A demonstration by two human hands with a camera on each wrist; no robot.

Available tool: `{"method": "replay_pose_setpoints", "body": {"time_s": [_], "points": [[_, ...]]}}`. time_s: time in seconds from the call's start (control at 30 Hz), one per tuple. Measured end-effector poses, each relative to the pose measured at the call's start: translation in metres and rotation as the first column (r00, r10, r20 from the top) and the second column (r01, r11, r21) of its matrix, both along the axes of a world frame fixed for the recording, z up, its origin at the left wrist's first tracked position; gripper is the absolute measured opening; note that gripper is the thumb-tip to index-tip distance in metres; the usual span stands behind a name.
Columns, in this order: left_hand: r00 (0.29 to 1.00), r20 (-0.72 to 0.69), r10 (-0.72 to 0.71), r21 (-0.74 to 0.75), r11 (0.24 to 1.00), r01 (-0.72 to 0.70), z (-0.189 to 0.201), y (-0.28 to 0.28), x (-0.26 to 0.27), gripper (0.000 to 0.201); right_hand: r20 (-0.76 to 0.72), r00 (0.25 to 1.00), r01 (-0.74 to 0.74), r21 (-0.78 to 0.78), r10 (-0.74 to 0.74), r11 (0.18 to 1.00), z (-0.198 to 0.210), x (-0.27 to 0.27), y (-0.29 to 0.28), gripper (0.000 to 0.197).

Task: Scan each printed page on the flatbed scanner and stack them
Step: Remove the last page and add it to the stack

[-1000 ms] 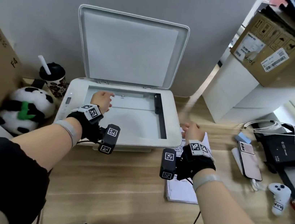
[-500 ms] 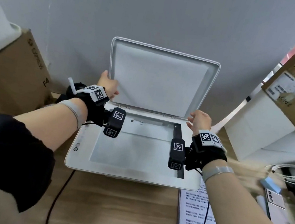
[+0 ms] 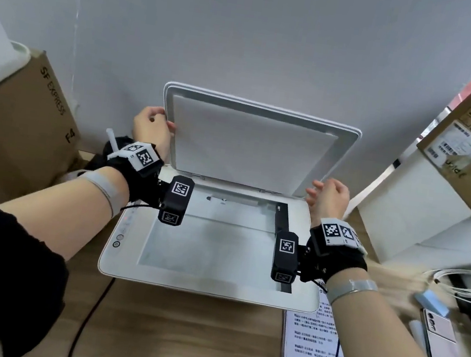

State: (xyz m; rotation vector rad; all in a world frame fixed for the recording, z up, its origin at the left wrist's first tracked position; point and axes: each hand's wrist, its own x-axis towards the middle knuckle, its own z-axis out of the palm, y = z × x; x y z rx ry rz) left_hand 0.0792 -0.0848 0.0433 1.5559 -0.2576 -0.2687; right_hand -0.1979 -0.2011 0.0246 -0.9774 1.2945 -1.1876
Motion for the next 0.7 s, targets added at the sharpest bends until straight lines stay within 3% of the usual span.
{"method": "replay_pose_setpoints", "body": {"time_s": [0.13,0.33,0.43,0.53,0.7], "points": [[0.997,0.06,0.056,-0.063,0.997,-0.053,-0.008,0.025,-0.015,0.025,0.055,0.995,0.083,-0.101,-0.077,0.991,0.023,-0.01,0.021,0.017],[0.997,-0.049,0.055,-0.165,0.984,-0.063,-0.018,0.063,-0.051,0.036,0.114,0.983,0.15,-0.044,-0.145,0.988,0.015,-0.026,0.048,0.044],[0.997,-0.068,0.041,-0.109,0.993,-0.049,-0.028,0.082,-0.059,0.04,0.124,0.978,0.167,-0.002,-0.165,0.986,0.0,-0.041,0.06,0.042],[0.997,-0.069,0.038,-0.044,0.998,-0.041,-0.044,0.099,-0.06,0.032,0.088,0.982,0.166,0.049,-0.17,0.985,-0.015,-0.055,0.071,0.033],[0.998,0.052,0.019,0.129,0.991,-0.025,-0.074,0.131,-0.064,0.023,-0.12,0.974,0.204,0.102,-0.191,0.974,-0.028,-0.072,0.095,0.028]]}}
